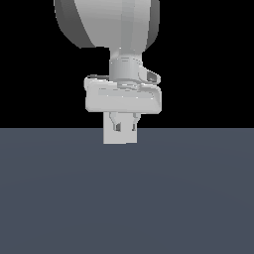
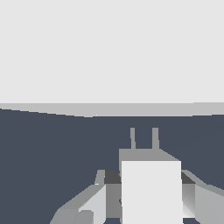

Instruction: Plug the charger into the wall socket.

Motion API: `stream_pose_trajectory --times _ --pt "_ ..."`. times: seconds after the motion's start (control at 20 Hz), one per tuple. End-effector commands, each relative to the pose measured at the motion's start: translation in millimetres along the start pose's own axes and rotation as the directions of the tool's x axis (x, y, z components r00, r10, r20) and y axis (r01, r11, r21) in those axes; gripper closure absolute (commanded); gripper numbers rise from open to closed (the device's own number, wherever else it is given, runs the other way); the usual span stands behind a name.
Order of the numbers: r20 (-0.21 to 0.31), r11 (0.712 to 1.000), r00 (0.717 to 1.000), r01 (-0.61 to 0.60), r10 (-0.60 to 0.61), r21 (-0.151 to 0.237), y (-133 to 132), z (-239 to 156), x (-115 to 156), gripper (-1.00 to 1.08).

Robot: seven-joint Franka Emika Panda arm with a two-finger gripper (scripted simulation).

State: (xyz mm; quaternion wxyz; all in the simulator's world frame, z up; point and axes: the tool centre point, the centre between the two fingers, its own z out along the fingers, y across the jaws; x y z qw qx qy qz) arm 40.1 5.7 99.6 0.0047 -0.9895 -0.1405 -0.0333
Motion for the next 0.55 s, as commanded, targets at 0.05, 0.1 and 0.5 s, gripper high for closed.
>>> stream_pose_trajectory --times 0.05,0.1,0.5 --pt "0.0 1.0 1.0 0.001 -0.001 0.0 0 1 12 1.08" --pt "0.0 1.0 1.0 0.001 -0.001 0.0 0 1 15 1.08" --pt "0.0 1.0 1.0 0.002 -0.002 0.0 0 1 25 1.08"
